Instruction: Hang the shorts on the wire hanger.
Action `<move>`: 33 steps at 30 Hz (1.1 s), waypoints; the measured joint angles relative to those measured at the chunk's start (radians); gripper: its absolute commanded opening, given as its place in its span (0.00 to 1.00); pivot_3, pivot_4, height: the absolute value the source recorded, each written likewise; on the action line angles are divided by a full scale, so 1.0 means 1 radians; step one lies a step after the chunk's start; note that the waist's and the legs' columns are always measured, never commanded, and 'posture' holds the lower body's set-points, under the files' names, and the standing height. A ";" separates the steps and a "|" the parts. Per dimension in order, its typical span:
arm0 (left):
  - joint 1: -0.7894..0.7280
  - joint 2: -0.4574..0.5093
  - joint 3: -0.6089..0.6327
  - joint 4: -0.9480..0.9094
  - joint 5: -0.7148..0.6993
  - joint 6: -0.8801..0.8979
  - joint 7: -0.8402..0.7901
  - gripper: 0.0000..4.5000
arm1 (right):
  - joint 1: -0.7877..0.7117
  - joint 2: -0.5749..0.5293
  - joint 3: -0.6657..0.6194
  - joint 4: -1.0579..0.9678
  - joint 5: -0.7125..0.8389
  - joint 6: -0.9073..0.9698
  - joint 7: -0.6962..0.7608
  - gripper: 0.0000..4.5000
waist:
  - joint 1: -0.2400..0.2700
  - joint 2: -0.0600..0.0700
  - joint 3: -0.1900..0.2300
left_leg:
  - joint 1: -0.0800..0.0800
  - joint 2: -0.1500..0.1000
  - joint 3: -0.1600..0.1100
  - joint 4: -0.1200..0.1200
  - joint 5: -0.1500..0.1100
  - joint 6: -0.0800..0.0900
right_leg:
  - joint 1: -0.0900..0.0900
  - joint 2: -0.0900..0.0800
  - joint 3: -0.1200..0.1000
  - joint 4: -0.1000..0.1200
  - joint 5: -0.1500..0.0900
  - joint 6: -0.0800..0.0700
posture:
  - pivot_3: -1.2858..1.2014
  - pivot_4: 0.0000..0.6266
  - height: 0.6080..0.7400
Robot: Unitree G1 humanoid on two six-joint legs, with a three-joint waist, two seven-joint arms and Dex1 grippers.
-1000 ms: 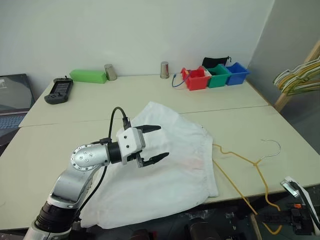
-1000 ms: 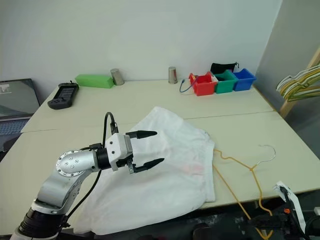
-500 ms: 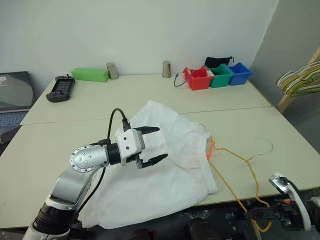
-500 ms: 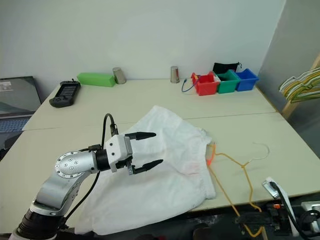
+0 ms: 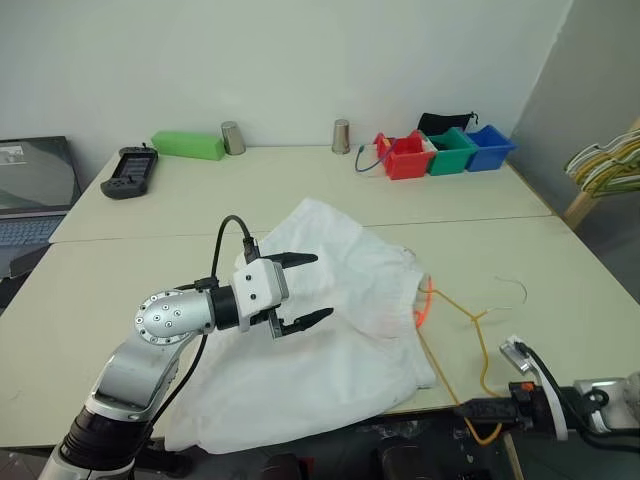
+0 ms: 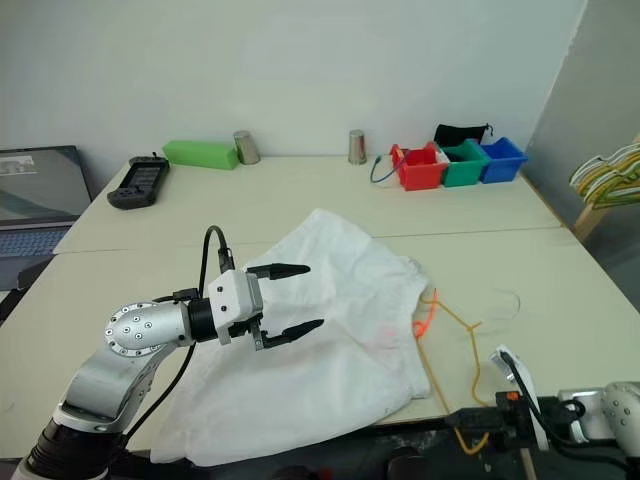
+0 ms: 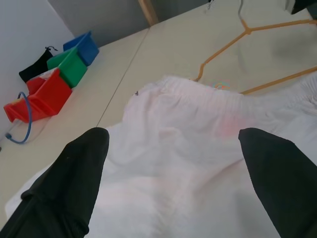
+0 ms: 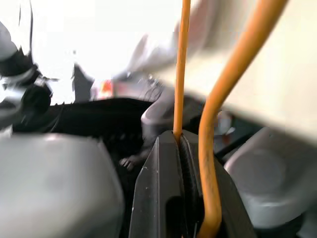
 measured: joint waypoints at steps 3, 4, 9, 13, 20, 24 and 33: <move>-0.003 0.003 0.000 0.000 0.000 0.000 0.000 0.99 | -0.023 -0.004 0.012 0.051 -0.011 -0.007 -0.005 0.00 | 0.009 0.001 0.000 | 0.000 0.000 0.000 -0.001 0.000 0.000 | -0.001 0.000 -0.001 0.000 0.000 0.000 | 0.49 0.13 1.00; -0.003 0.003 0.000 0.000 0.000 0.000 0.000 0.99 | -0.032 -0.004 0.020 0.061 -0.012 -0.007 -0.006 0.00 | 0.010 0.001 0.001 | 0.000 0.000 0.000 -0.001 0.000 0.000 | -0.001 0.001 -0.001 0.000 0.000 0.000 | 0.49 0.13 1.00; 0.005 0.007 0.004 -0.015 0.000 0.006 0.003 0.99 | -0.126 0.040 0.030 0.076 0.007 0.017 -0.004 0.00 | 0.011 0.002 0.002 | 0.000 0.000 0.000 -0.001 0.000 0.000 | -0.001 0.001 -0.001 0.000 0.000 0.000 | 0.50 0.13 1.00; 0.010 0.010 0.008 -0.027 0.000 0.010 0.004 0.99 | -0.219 0.104 0.042 0.121 0.006 0.039 -0.033 0.00 | 0.015 0.003 0.003 | 0.000 0.000 -0.001 -0.001 0.000 0.000 | -0.001 0.001 -0.001 0.000 0.000 0.000 | 0.50 0.13 1.00; 0.011 0.010 0.008 -0.029 0.000 0.016 0.011 0.99 | -0.274 0.095 0.043 0.217 -0.051 -0.007 -0.076 0.00 | 0.021 0.003 0.004 | -0.003 0.000 -0.001 -0.001 -0.001 0.001 | -0.003 0.000 -0.001 -0.001 0.000 0.000 | 0.50 0.11 1.00; 0.020 0.010 0.009 -0.030 0.000 0.015 0.012 0.99 | -0.342 0.095 -0.022 0.197 -0.049 -0.004 -0.129 0.00 | 0.015 0.004 0.004 | -0.004 0.000 -0.001 -0.001 -0.001 0.001 | -0.005 0.000 0.000 0.000 0.000 0.000 | 0.49 0.07 1.00; -0.009 -0.016 0.001 0.019 0.006 -0.011 0.011 0.99 | -0.332 -0.012 -0.085 0.009 0.086 0.084 -0.132 0.00 | 0.016 0.003 -0.003 | -0.017 -0.001 -0.002 0.000 -0.001 0.001 | -0.015 -0.001 -0.002 0.000 0.004 -0.003 | 0.47 0.03 1.00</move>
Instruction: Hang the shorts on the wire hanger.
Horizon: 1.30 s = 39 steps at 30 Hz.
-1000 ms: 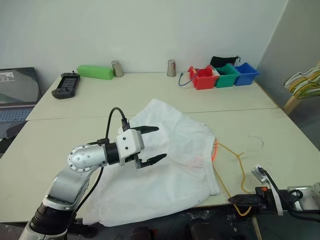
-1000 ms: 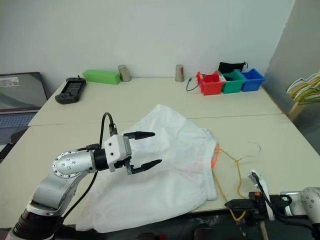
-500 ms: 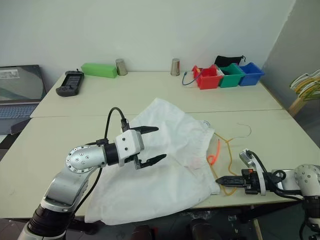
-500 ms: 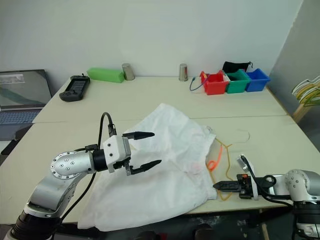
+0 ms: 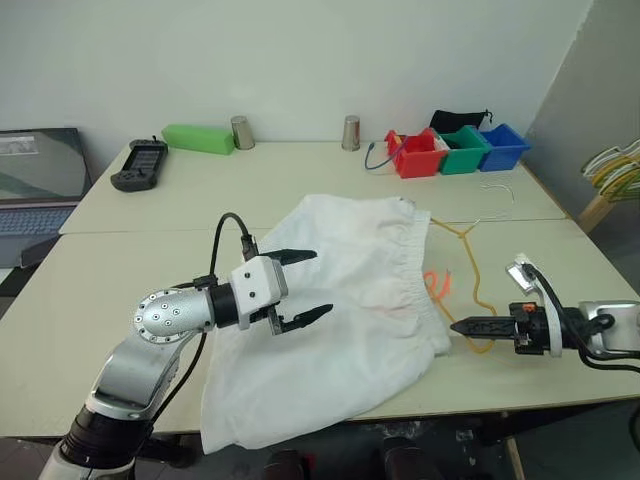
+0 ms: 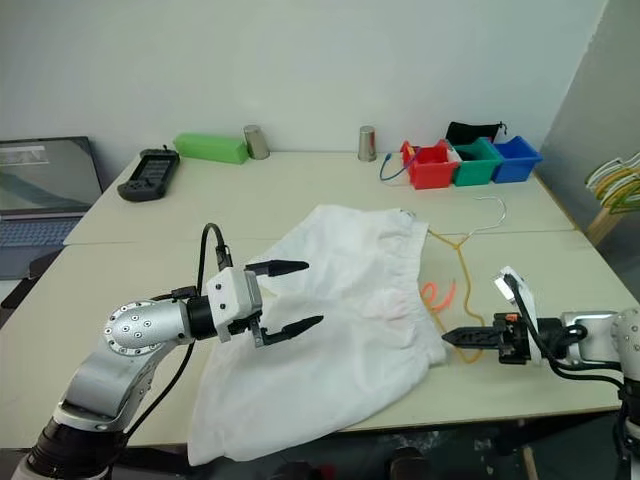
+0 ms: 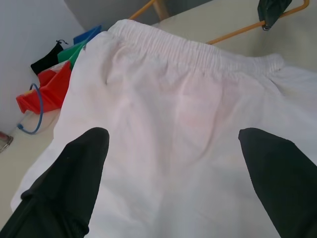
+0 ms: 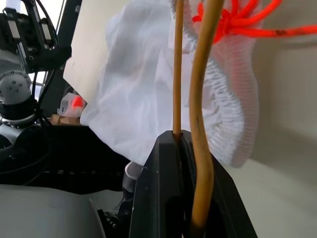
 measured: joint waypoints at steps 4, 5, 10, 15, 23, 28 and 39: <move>-0.055 -0.015 -0.005 0.038 -0.002 -0.009 -0.002 0.99 | 0.008 -0.048 0.048 -0.059 -0.049 -0.098 0.008 0.00 | -0.004 0.002 -0.002 | 0.000 -0.001 0.002 0.002 0.000 0.000 | 0.000 0.000 0.001 0.000 0.000 0.002 | 0.47 0.00 1.00; -0.104 -0.015 -0.004 0.072 -0.019 0.013 -0.012 0.99 | -0.009 -0.071 0.092 -0.078 -0.098 -0.171 0.018 0.00 | -0.006 0.003 -0.003 | 0.000 -0.001 0.004 0.002 0.000 0.000 | 0.000 0.000 0.001 0.001 0.000 0.004 | 0.47 0.00 1.00; -0.505 0.087 0.029 0.346 -0.068 0.098 -0.147 0.99 | -0.208 -0.062 0.324 -0.058 -0.390 -0.515 -0.024 0.00 | -0.032 0.002 -0.005 | 0.001 -0.001 0.006 0.003 0.003 0.001 | -0.001 0.007 0.000 0.000 0.004 0.004 | 0.47 0.00 1.00; -0.738 0.119 0.032 0.571 -0.048 0.061 -0.272 0.99 | -0.302 0.006 0.471 0.083 -0.610 -0.741 -0.057 0.00 | -0.052 0.009 -0.014 | -0.001 -0.002 0.005 0.001 0.002 0.001 | -0.002 0.004 0.000 0.000 0.006 0.000 | 0.48 0.00 1.00; -0.943 0.087 -0.115 1.005 0.148 -0.265 -0.453 0.99 | -0.442 0.154 0.622 0.234 -0.891 -1.042 -0.107 0.00 | -0.054 0.010 -0.015 | -0.018 -0.002 -0.002 0.001 0.005 -0.003 | -0.024 0.002 0.000 0.008 0.007 0.000 | 0.48 0.00 1.00; -1.028 0.029 -0.153 1.248 0.248 -0.435 -0.443 0.99 | -0.450 0.181 0.628 0.238 -0.957 -1.116 -0.101 0.00 | -0.050 0.009 -0.015 | -0.019 -0.003 -0.002 0.003 0.005 -0.003 | -0.023 -0.002 0.000 0.008 0.007 0.000 | 0.48 0.00 1.00; -1.161 -0.043 -0.180 1.506 0.392 -0.651 -0.388 0.99 | -0.420 0.220 0.641 0.198 -1.089 -1.179 -0.117 0.00 | -0.070 0.009 -0.015 | -0.018 -0.003 -0.003 0.003 0.005 -0.002 | -0.023 -0.001 -0.001 0.012 0.007 0.000 | 0.46 0.00 1.00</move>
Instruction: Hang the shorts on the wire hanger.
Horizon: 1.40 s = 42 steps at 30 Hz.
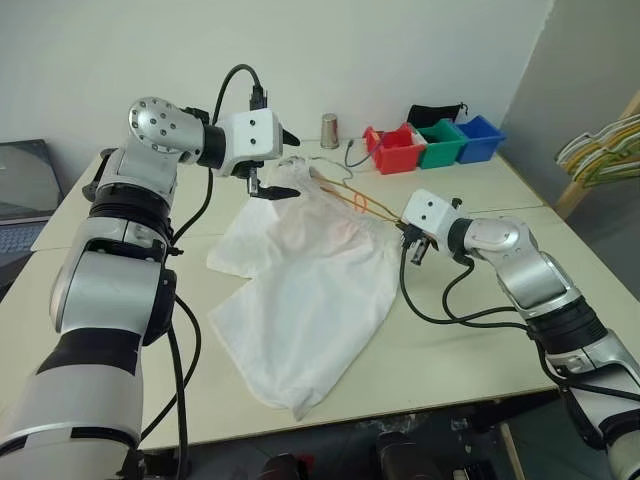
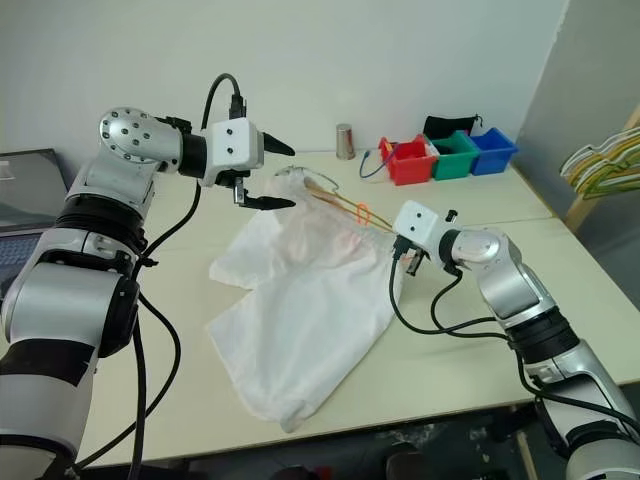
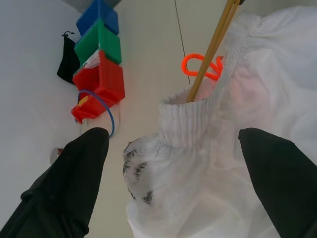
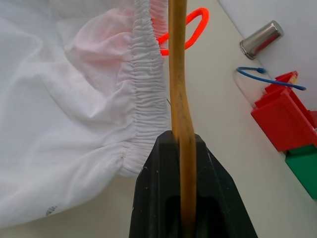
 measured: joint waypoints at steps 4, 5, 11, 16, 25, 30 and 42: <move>0.000 -0.005 -0.019 0.039 0.050 -0.026 0.023 0.99 | 0.008 0.015 -0.001 -0.053 -0.023 0.001 -0.004 0.00 | -0.017 0.000 0.000 | 0.000 0.000 0.000 0.001 0.000 0.000 | -0.001 0.000 0.000 0.006 0.000 0.001 | 0.45 0.00 1.00; 0.000 -0.005 -0.023 0.049 0.065 -0.034 0.037 0.99 | 0.008 0.018 -0.001 -0.065 -0.026 0.001 -0.004 0.00 | -0.019 0.000 0.000 | 0.001 0.000 -0.001 0.001 0.000 0.000 | -0.001 0.000 0.000 0.007 0.000 0.001 | 0.45 0.00 1.00; -0.003 -0.015 -0.047 0.094 0.141 -0.049 0.116 0.99 | 0.009 0.019 0.002 -0.106 -0.080 -0.025 -0.003 0.00 | -0.042 0.000 0.000 | 0.002 -0.001 -0.002 0.002 0.005 0.000 | -0.001 0.000 0.000 0.012 0.000 0.000 | 0.45 0.00 1.00; -0.003 -0.022 -0.061 0.103 0.177 -0.076 0.136 0.96 | 0.009 0.021 0.003 -0.122 -0.123 -0.049 -0.003 0.00 | -0.049 0.000 0.000 | 0.002 -0.001 -0.002 0.002 0.006 0.000 | -0.001 0.000 -0.001 0.013 0.000 0.000 | 0.45 0.00 1.00; -0.003 -0.024 -0.060 0.105 0.183 -0.080 0.133 0.58 | 0.018 0.023 0.015 -0.121 -0.195 -0.115 -0.004 0.00 | -0.068 0.000 0.000 | 0.002 -0.001 -0.003 0.002 0.006 0.000 | -0.001 -0.001 -0.001 0.013 0.000 0.000 | 0.45 0.00 1.00; -0.003 -0.021 -0.060 0.105 0.192 -0.082 0.134 0.34 | 0.018 0.026 0.015 -0.118 -0.217 -0.136 -0.004 0.00 | -0.070 0.000 0.000 | 0.002 -0.001 -0.003 0.002 0.006 0.000 | -0.001 -0.001 -0.001 0.013 0.000 0.000 | 0.45 0.00 1.00; 0.000 -0.017 -0.063 0.104 0.209 -0.094 0.134 0.00 | 0.016 0.030 0.009 -0.104 -0.225 -0.157 0.008 0.00 | -0.070 -0.001 0.000 | 0.002 -0.001 -0.004 0.002 0.006 0.000 | -0.001 -0.001 -0.002 0.014 0.000 0.000 | 0.45 0.00 1.00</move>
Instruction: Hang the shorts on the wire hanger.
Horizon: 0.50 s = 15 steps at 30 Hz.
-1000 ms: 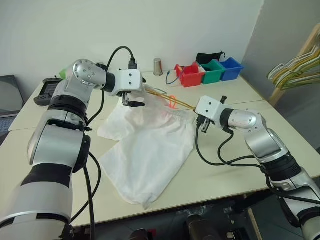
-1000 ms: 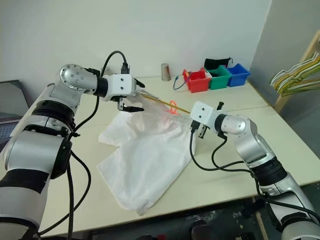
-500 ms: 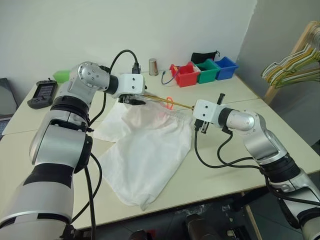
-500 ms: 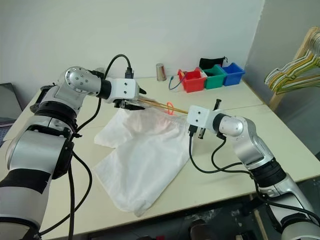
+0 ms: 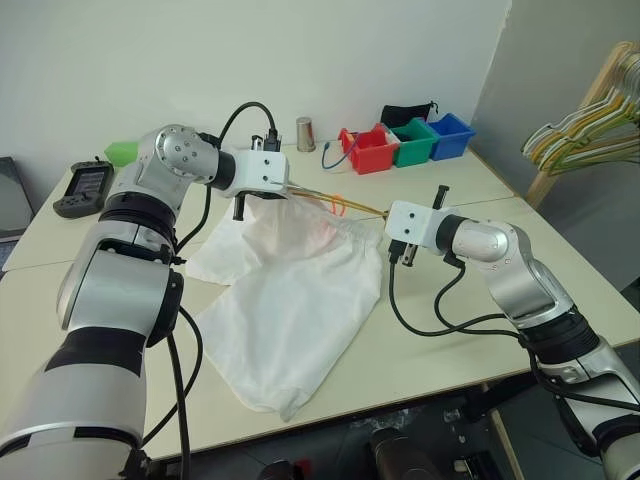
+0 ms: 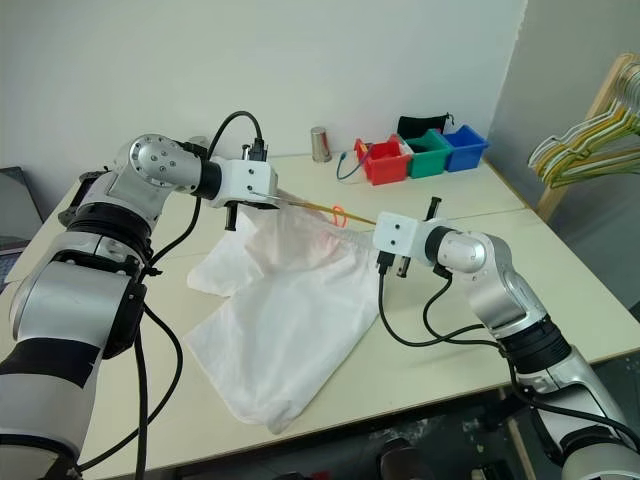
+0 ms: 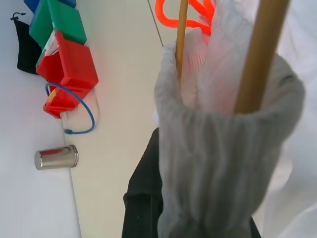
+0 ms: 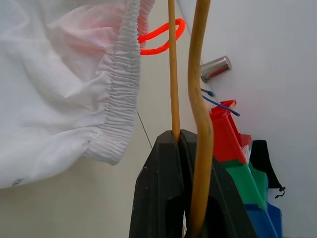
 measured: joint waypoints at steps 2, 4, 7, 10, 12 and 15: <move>0.002 0.000 0.000 0.000 0.000 -0.004 0.000 0.00 | 0.000 0.000 0.000 0.000 0.000 0.000 0.002 0.00 | 0.000 0.000 0.000 | 0.000 0.000 0.000 0.000 0.000 0.000 | 0.000 0.000 0.000 0.000 0.000 0.000 | 0.46 0.00 1.00; 0.004 0.000 0.000 0.000 0.000 -0.006 0.000 0.00 | 0.000 0.000 -0.001 0.000 0.000 0.000 0.008 0.00 | 0.000 0.000 0.000 | 0.000 0.000 0.000 0.000 0.000 0.000 | 0.000 0.000 0.000 0.000 0.000 0.000 | 0.45 0.00 1.00; 0.009 0.000 0.000 0.000 0.000 -0.008 -0.002 0.00 | 0.000 0.000 -0.002 0.000 0.000 0.000 0.022 0.10 | 0.000 0.000 0.000 | 0.000 0.000 0.000 0.000 0.000 0.000 | 0.000 0.000 0.000 0.000 0.000 0.000 | 0.45 0.00 1.00; 0.021 0.000 0.000 -0.008 -0.001 -0.008 -0.012 0.00 | 0.000 -0.001 -0.012 -0.003 0.010 0.000 0.043 0.23 | -0.001 0.000 0.000 | 0.000 0.000 0.000 0.000 0.000 0.000 | 0.000 0.000 0.000 0.000 0.000 0.000 | 0.45 0.00 1.00; 0.033 -0.001 0.002 -0.015 -0.006 -0.010 -0.019 0.00 | 0.000 -0.010 -0.015 -0.009 0.017 0.000 0.065 0.33 | -0.002 0.000 0.000 | 0.000 0.000 0.000 0.000 0.000 0.000 | 0.000 0.000 0.000 0.001 0.000 0.000 | 0.45 0.00 1.00; 0.047 -0.002 0.004 -0.025 -0.013 -0.009 -0.019 0.00 | 0.001 -0.039 -0.023 -0.017 0.034 -0.003 0.100 0.48 | -0.003 0.000 0.000 | 0.000 0.000 0.000 0.000 0.000 0.000 | 0.000 -0.001 0.000 0.001 0.000 0.000 | 0.45 0.00 1.00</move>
